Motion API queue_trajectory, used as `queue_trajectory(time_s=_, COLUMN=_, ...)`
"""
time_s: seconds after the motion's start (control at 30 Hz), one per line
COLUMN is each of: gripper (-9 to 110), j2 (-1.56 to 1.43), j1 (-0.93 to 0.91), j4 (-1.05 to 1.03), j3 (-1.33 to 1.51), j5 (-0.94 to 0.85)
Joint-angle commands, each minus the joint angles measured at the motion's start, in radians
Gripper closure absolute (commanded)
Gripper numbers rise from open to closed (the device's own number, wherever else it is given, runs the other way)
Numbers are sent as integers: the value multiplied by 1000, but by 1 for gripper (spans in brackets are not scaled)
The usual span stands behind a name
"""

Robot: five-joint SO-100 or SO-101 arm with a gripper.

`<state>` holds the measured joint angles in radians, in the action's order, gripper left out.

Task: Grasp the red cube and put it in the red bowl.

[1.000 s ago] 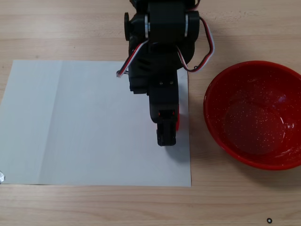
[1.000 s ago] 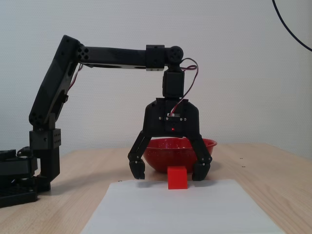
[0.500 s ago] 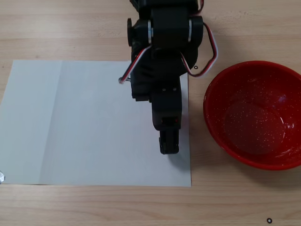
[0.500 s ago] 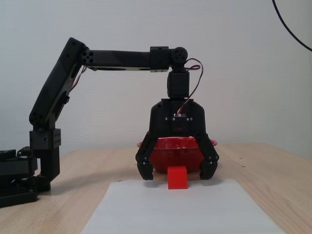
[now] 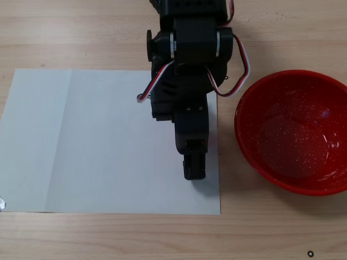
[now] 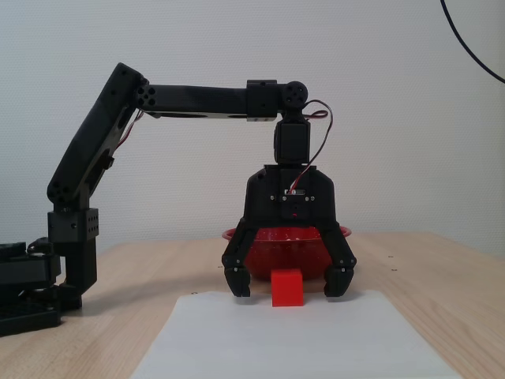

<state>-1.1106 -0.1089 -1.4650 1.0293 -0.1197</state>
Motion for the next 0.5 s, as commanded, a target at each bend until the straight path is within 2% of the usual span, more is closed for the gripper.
queue_trajectory(time_s=0.0, gripper=48, j2=-52, j1=-20, j4=0, j3=-115, j5=-2)
queue_trajectory(time_s=0.47, gripper=51, j2=-11, j1=-29, j4=-9, j3=-166, j5=-6)
